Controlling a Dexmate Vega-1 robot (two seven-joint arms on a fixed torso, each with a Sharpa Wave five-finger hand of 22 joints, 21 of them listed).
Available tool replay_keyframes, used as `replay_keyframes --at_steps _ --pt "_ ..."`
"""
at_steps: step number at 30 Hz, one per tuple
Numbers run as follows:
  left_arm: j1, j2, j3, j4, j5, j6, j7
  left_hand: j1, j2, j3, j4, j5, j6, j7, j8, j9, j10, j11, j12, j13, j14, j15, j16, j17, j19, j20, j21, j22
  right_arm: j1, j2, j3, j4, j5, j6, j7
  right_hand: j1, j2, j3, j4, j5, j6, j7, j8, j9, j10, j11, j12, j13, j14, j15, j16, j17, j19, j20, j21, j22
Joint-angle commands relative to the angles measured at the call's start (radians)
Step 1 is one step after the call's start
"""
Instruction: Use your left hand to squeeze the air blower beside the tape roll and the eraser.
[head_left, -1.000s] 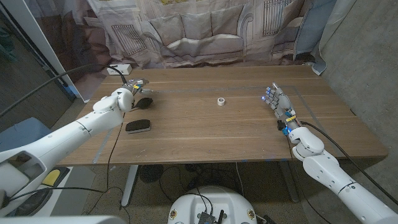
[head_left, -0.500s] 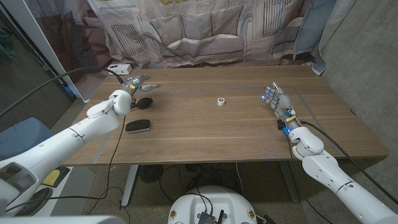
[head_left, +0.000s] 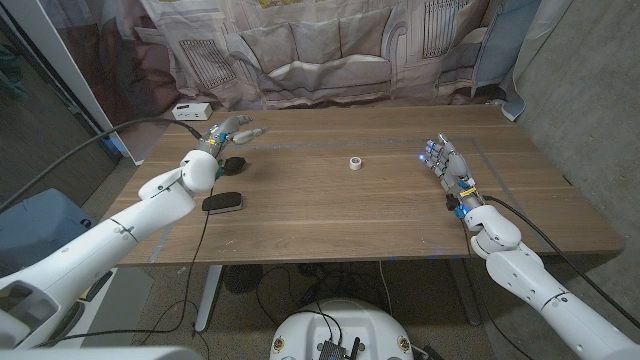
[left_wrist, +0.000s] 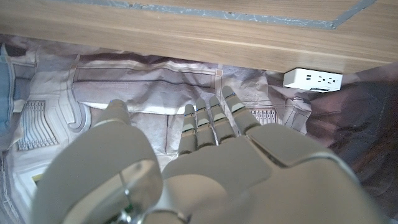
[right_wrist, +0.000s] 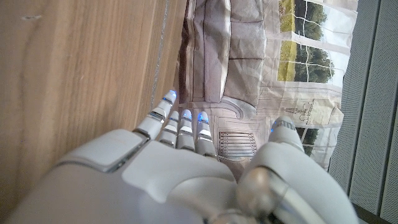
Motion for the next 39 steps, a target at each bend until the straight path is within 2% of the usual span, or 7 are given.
replay_keyframes --at_steps 1,4,11,16,20,32,39 --pt "0.103 -0.024 -0.070 -0.030 -0.097 -0.160 0.102 -0.017 -0.003 -0.007 0.004 -0.002 0.001 0.001 0.000 0.002 -0.004 0.004 0.000 -0.002 -0.004 -0.001 0.000 0.002 -0.003 -0.001 -0.004 0.003 0.003 0.031 -0.006 0.035 0.002 0.072 0.042 -0.005 -0.006 -0.002 0.002 0.001 0.002 0.001 0.002 0.003 0.001 0.000 -0.001 0.002 -0.001 0.001 0.001 0.004 0.005 -0.001 0.003 0.002" --pt "0.125 -0.040 -0.075 -0.020 -0.104 -0.216 0.127 -0.030 -0.004 -0.012 0.009 -0.001 0.018 0.002 0.005 0.002 0.007 0.001 0.004 -0.005 0.007 -0.001 0.004 0.002 0.000 -0.001 -0.006 0.003 0.012 0.047 -0.010 0.053 0.004 0.091 0.052 -0.006 -0.007 -0.003 0.003 0.001 0.003 0.002 0.003 0.003 0.003 0.001 -0.001 0.002 0.000 0.001 0.001 0.004 0.006 -0.002 0.003 0.002" --pt "0.163 -0.057 -0.100 -0.045 -0.149 -0.236 0.128 -0.037 -0.003 -0.014 0.012 0.000 0.021 0.001 0.004 0.001 0.010 0.003 0.005 -0.007 0.009 0.000 0.004 0.002 0.003 -0.001 -0.007 0.004 0.047 0.048 -0.017 0.075 0.007 0.092 0.081 -0.013 -0.016 -0.009 0.004 0.003 0.012 -0.003 0.004 0.002 0.018 -0.006 0.003 0.002 0.015 -0.009 0.006 0.004 0.015 -0.006 0.005 0.001" --pt "0.179 -0.119 -0.109 0.012 -0.178 -0.390 0.171 -0.058 -0.001 -0.020 0.019 0.003 0.059 0.004 0.013 0.000 0.049 0.004 0.018 -0.014 0.048 -0.002 0.015 0.001 0.034 0.000 -0.001 0.004 0.085 0.048 -0.018 0.119 0.014 0.107 0.126 -0.017 -0.024 -0.014 0.004 0.006 0.039 -0.010 0.011 0.003 0.048 -0.012 0.010 0.000 0.048 -0.017 0.015 0.002 0.053 -0.015 0.015 0.001" --pt "0.176 -0.145 -0.108 0.023 -0.207 -0.427 0.155 -0.064 -0.002 -0.023 0.020 0.004 0.081 0.007 0.017 0.000 0.068 0.001 0.024 -0.017 0.063 -0.003 0.017 0.000 0.047 0.006 0.001 0.004 0.103 0.045 -0.018 0.139 0.025 0.105 0.152 -0.017 -0.026 -0.016 0.003 0.006 0.040 -0.010 0.011 0.003 0.050 -0.011 0.009 0.000 0.050 -0.017 0.015 0.001 0.054 -0.015 0.015 0.001" --pt "0.120 -0.248 -0.111 0.164 -0.509 -0.591 -0.073 -0.085 -0.008 -0.033 0.025 0.005 0.052 0.010 -0.002 -0.001 0.035 0.018 0.007 -0.024 0.041 0.007 0.003 0.000 0.028 0.017 -0.014 0.005 0.117 0.027 -0.011 0.150 0.032 0.081 0.160 -0.027 -0.030 -0.022 0.007 0.009 0.035 0.004 0.004 0.003 0.037 0.000 -0.001 0.000 0.029 0.000 0.003 0.001 0.026 -0.001 -0.001 0.001" --pt "0.069 -0.264 -0.088 0.251 -0.640 -0.607 -0.237 -0.119 -0.009 -0.046 0.033 0.009 -0.040 0.010 -0.025 -0.002 -0.041 0.026 -0.019 -0.032 -0.038 0.019 -0.014 0.001 -0.044 0.019 -0.044 0.007 0.121 0.007 -0.011 0.147 0.032 0.055 0.165 -0.043 -0.032 -0.029 0.015 0.009 0.020 0.003 -0.004 0.003 0.013 0.006 -0.012 0.001 -0.005 0.010 -0.010 0.004 -0.014 0.014 -0.013 0.002"
